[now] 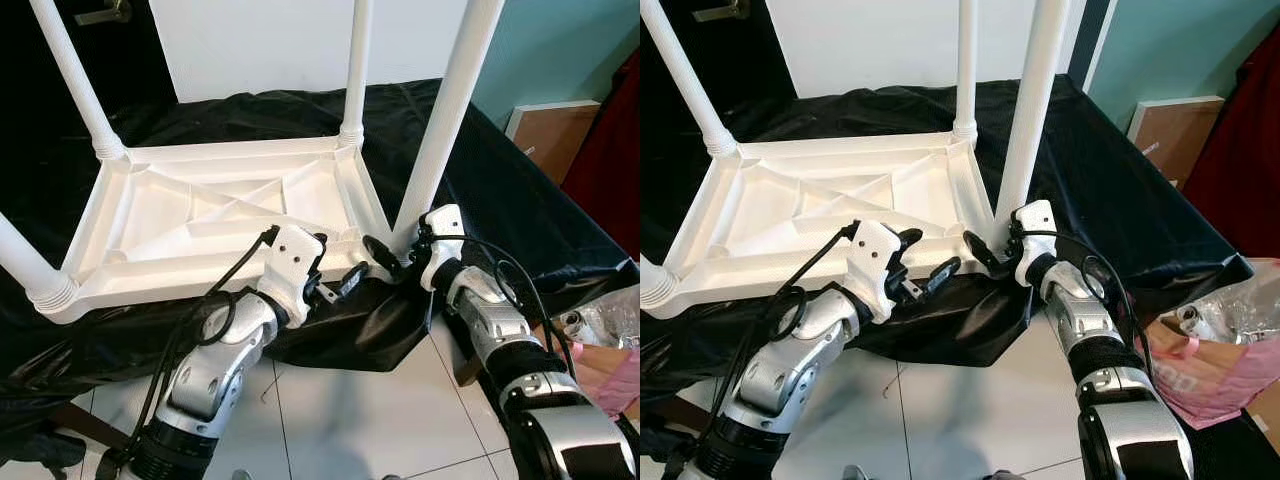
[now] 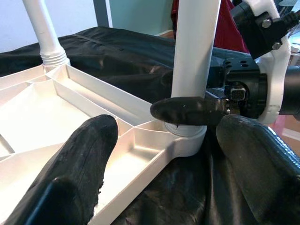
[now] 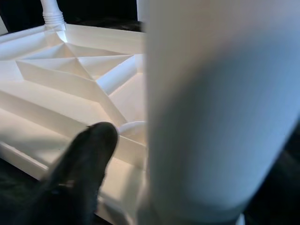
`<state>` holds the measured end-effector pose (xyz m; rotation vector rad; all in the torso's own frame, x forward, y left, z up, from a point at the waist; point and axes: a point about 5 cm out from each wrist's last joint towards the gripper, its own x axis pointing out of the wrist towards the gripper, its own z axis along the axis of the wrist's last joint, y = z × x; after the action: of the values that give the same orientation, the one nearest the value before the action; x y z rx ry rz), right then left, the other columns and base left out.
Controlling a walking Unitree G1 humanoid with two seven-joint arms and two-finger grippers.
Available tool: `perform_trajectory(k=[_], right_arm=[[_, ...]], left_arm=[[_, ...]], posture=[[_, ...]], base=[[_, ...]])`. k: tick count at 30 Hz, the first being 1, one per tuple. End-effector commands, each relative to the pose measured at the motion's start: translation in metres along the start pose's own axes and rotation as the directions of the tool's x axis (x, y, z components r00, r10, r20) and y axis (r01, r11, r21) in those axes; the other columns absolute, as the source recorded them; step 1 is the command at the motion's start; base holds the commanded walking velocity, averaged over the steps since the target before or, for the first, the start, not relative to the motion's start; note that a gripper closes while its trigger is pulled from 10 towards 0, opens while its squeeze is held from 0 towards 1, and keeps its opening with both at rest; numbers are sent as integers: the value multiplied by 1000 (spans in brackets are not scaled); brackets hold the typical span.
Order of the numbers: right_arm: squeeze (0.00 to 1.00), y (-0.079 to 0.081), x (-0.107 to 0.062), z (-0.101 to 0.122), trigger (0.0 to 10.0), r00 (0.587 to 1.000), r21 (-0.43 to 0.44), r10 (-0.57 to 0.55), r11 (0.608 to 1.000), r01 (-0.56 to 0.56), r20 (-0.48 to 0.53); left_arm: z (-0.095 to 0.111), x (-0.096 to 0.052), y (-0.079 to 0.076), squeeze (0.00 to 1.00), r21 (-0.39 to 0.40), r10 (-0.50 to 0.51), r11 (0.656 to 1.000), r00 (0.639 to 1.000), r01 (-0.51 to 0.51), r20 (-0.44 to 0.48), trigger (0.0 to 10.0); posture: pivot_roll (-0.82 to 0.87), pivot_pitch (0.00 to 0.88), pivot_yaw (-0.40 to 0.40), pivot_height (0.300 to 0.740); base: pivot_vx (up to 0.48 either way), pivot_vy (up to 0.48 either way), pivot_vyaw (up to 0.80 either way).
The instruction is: Building children table
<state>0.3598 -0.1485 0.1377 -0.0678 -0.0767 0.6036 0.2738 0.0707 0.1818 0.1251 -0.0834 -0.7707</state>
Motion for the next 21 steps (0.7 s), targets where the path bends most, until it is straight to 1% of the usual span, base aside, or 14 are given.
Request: perform_trajectory(k=[1, 7, 8, 12, 15, 21], right_arm=[[0, 4, 0, -7, 0, 998, -9, 39, 999, -40, -39], [0, 6, -2, -12, 0, 998, -6, 44, 999, -44, -46], [0, 7, -3, -15, 10000, 998, 11, 39, 999, -38, -48], [0, 9, -5, -19, 10000, 998, 26, 38, 999, -36, -50], [0, 8, -6, -23, 10000, 998, 40, 13, 999, -11, -61], [0, 6, -6, -23, 10000, 998, 48, -24, 998, 27, -51]], left_arm=[[0, 1, -3, 0, 6, -41, 999, 999, 41, -16, 10000], [-1, -1, -2, 0, 8, -39, 999, 999, 39, -19, 10000], [0, -2, -3, 0, 12, -41, 999, 999, 41, -20, 10000], [1, -4, -3, 0, 10, -39, 999, 999, 39, -18, 10000], [-1, -5, -3, 0, 9, -27, 1000, 999, 27, -26, 10000], [-2, -6, -4, 0, 6, -24, 1000, 999, 24, -26, 10000]], posture=[[16, 51, -13, 740], [42, 48, -5, 740], [57, 46, -14, 740], [56, 52, -18, 740], [63, 58, -27, 740], [59, 65, -36, 740]], base=[[0, 0, 0], [0, 0, 0], [0, 0, 0], [0, 0, 0], [0, 0, 0], [0, 0, 0]])
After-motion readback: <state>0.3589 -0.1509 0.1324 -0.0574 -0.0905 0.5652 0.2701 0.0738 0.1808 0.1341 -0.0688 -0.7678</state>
